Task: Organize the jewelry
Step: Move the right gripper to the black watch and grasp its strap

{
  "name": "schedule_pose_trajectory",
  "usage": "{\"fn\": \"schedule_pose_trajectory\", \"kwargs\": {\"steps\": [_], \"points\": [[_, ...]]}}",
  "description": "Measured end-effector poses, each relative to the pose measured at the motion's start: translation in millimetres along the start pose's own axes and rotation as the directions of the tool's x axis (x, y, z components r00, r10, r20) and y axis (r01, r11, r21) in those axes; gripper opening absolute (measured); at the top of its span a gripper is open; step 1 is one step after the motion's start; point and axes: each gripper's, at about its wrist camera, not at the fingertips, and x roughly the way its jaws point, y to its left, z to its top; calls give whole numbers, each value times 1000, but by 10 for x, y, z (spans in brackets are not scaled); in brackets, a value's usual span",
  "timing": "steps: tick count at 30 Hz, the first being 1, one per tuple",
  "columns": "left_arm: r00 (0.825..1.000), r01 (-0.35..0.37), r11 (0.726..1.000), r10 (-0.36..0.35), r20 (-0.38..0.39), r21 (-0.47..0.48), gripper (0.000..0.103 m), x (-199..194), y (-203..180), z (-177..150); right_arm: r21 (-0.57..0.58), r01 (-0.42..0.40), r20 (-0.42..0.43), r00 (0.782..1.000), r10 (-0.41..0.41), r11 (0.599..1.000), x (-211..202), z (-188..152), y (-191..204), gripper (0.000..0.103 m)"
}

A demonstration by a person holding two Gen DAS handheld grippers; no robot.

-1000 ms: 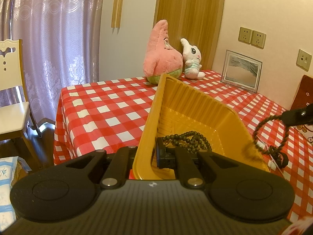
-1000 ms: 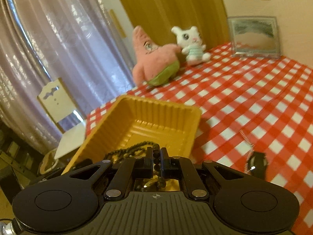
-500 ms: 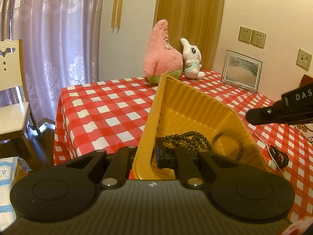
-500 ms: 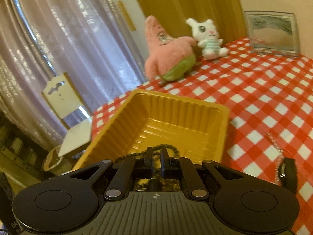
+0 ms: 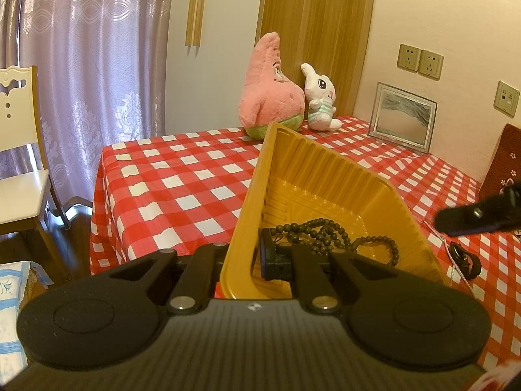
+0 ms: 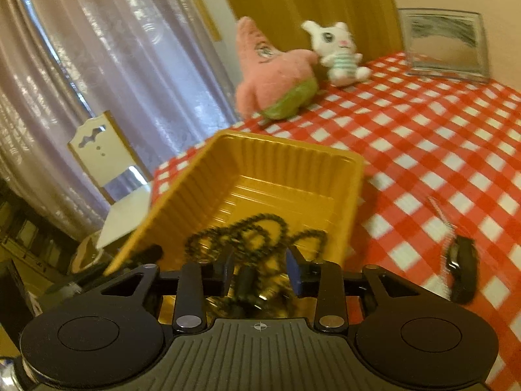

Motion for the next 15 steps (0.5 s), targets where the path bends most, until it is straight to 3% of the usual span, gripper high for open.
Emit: {"fn": "schedule_pose_trajectory", "kwargs": {"steps": [8,15], "points": [[1000,-1,1000,1,-1,1,7,2,1,0,63,154,3,988,-155,986,-267,-197,-449,39],[1000,-1,1000,1,-1,0,7,0,0,-5,87,329,-25,944,-328,940,-314,-294,-899,40]]}}
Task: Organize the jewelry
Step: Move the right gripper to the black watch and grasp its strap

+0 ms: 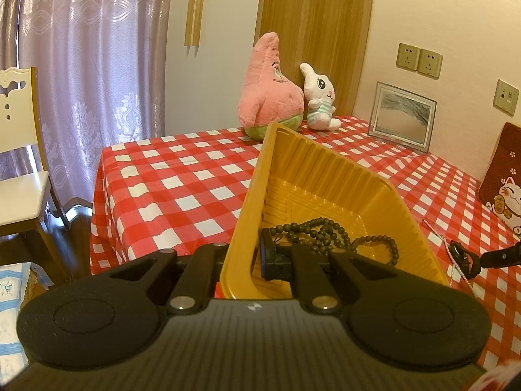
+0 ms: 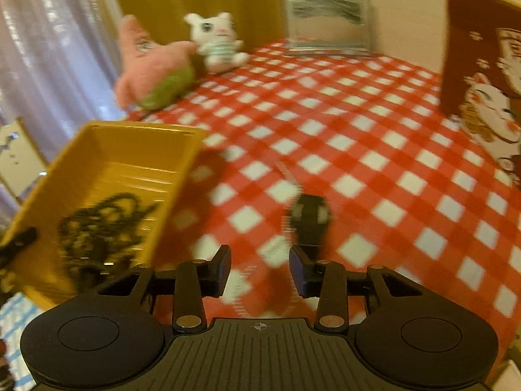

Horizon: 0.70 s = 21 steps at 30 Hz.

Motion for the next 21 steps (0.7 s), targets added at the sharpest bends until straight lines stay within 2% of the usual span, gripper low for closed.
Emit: {"fn": "schedule_pose_trajectory", "kwargs": {"steps": [5,21], "points": [[1000,-1,1000,1,0,0,8,3,-5,6,12,60,-11,998,-60,998,81,0,-187,40],[1000,-2,1000,2,0,3,8,5,-6,7,-12,116,-64,991,-116,993,520,129,-222,40]]}}
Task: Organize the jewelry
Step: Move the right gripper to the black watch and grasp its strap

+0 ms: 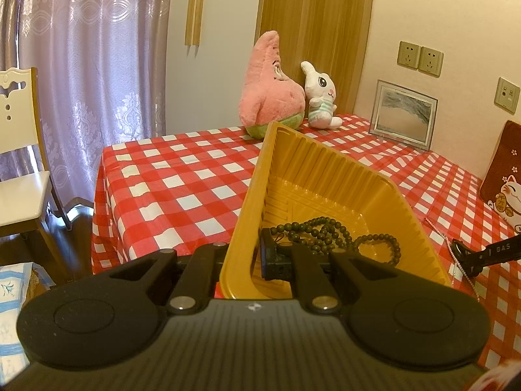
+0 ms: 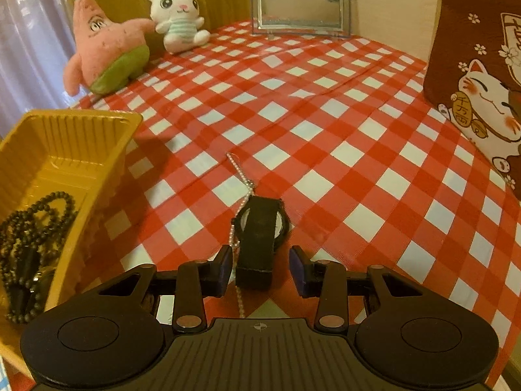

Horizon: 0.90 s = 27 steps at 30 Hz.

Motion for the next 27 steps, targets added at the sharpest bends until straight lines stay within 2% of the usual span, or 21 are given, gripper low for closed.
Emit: {"fn": "schedule_pose_trajectory", "kwargs": {"steps": [2,4,8,16,17,18,19,22,25,27], "points": [[1000,0,1000,0,0,-1,8,0,4,3,-4,3,2,1000,-3,1000,25,10,2,38],[1000,0,1000,0,0,0,8,1,-1,0,-12,-10,7,1000,10,1000,27,14,5,23],[1000,0,1000,0,0,0,8,0,-2,1,-18,-27,25,999,28,999,-29,39,-20,23],[1000,0,1000,0,1,0,8,9,8,-2,75,-116,104,989,108,990,-382,276,-165,22],[1000,0,1000,0,0,1,8,9,4,-3,78,-125,113,987,115,989,-431,299,-167,10],[1000,0,1000,0,0,1,8,9,5,-3,76,-132,126,984,122,988,-484,322,-161,2],[1000,0,1000,0,0,-1,8,9,4,-3,75,-148,140,981,136,986,-545,350,-151,0],[1000,-2,1000,2,0,1,8,9,7,-2,51,-181,173,970,170,982,-695,422,-71,0],[1000,-1,1000,1,1,2,8,9,6,-4,18,-163,181,971,157,986,-720,444,22,1],[1000,1,1000,-1,0,3,8,11,11,-2,10,-165,154,975,162,986,-677,412,30,2]]}}
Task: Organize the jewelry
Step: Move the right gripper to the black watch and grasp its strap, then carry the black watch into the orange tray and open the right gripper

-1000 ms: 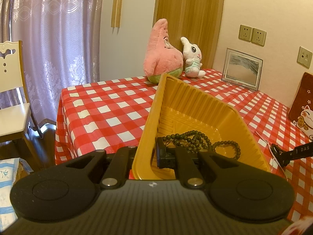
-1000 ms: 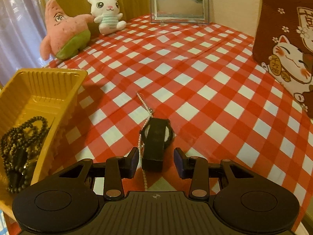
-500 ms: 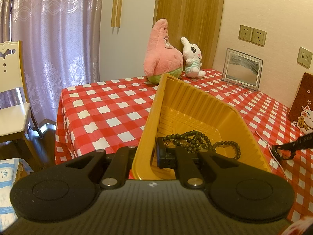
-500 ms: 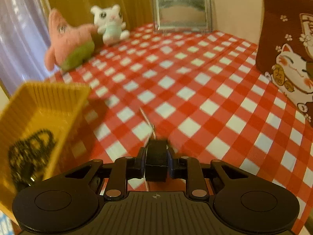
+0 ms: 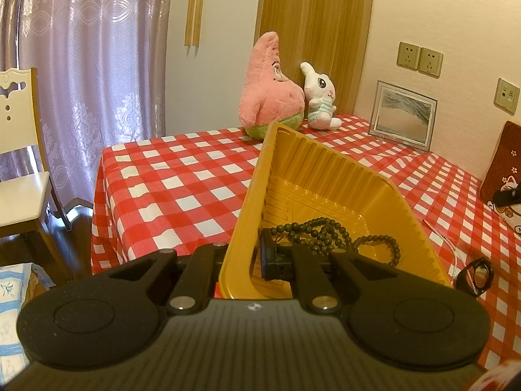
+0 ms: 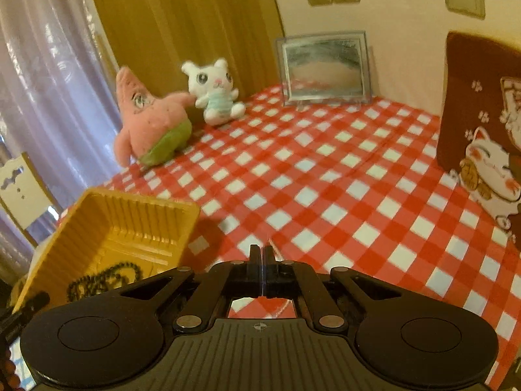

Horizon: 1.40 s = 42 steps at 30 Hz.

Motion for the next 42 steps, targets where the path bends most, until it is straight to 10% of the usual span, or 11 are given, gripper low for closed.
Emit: {"fn": "schedule_pose_trajectory", "kwargs": {"steps": [5,16,20,26,34,42], "points": [[1000,1,1000,-1,2,-2,8,2,-6,-2,-53,80,-99,991,-85,995,82,-326,-35,45],[1000,1,1000,-1,-1,5,8,11,-23,16,-99,138,-179,972,-154,985,440,-628,68,44],[1000,-1,1000,1,-1,2,8,10,-15,4,-130,164,-167,969,-184,978,491,-638,87,15],[1000,-3,1000,3,-2,-3,8,8,-16,-7,-168,152,-118,978,-173,974,385,-577,152,9],[1000,-2,1000,2,-4,-1,8,7,-22,-8,-144,-35,-37,999,30,989,98,-263,621,9],[1000,2,1000,-2,-3,0,7,-4,-29,-6,-150,-257,-146,961,236,955,305,-308,1326,9]]}}
